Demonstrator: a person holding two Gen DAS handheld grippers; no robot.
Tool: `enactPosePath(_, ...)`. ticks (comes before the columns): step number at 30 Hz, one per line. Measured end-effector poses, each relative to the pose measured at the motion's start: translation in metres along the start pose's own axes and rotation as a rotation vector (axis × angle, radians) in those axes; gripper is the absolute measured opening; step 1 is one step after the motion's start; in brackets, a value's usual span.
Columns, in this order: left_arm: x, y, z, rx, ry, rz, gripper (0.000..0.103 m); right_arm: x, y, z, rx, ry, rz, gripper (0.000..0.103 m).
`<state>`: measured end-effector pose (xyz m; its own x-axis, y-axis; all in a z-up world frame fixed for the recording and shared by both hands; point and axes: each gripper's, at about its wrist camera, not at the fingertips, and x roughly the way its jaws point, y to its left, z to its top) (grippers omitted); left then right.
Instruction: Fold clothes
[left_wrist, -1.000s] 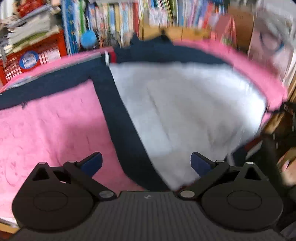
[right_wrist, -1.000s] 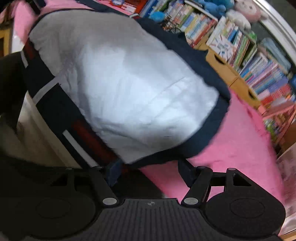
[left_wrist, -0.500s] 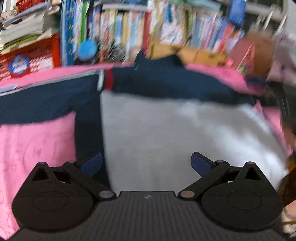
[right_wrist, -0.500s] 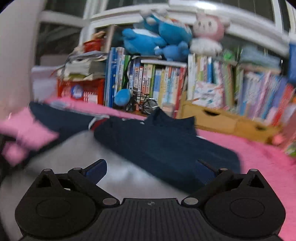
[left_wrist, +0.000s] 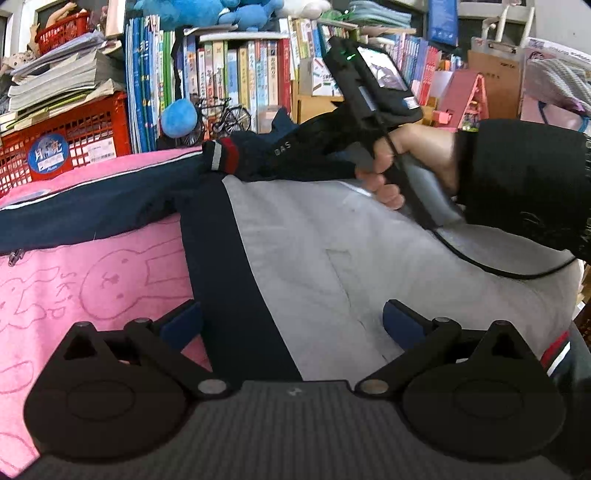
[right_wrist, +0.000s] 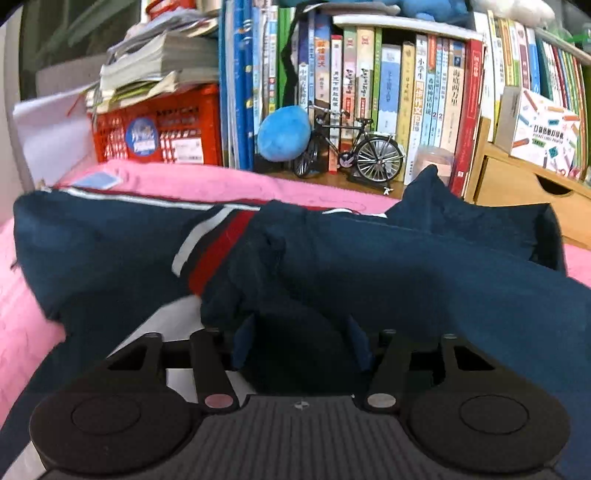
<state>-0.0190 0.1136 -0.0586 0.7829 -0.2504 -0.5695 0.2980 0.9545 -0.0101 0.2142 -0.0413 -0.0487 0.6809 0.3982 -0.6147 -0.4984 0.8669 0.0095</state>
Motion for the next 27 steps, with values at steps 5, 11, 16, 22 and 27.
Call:
enactPosePath(5,-0.002,0.0,-0.003,-0.001,-0.025,-0.005,0.103,-0.024,-0.01,0.0,0.018,0.003,0.159,0.08)
enactPosePath(11,0.001,0.001,-0.002,-0.009,-0.025,0.001,0.103,-0.08,-0.025,-0.027,0.106,-0.032,0.068,0.091)
enactPosePath(16,0.001,0.0,-0.001,-0.016,-0.012,0.016,0.103,-0.119,-0.029,-0.075,0.141,0.026,-0.019,0.095)
enactPosePath(22,-0.001,-0.003,0.014,-0.1,0.078,0.051,0.103,-0.18,0.007,-0.14,-0.08,-0.02,-0.129,0.103)
enactPosePath(27,-0.012,-0.024,0.026,-0.136,0.106,0.077,0.103,-0.222,0.019,-0.171,-0.056,-0.038,-0.154,0.103)
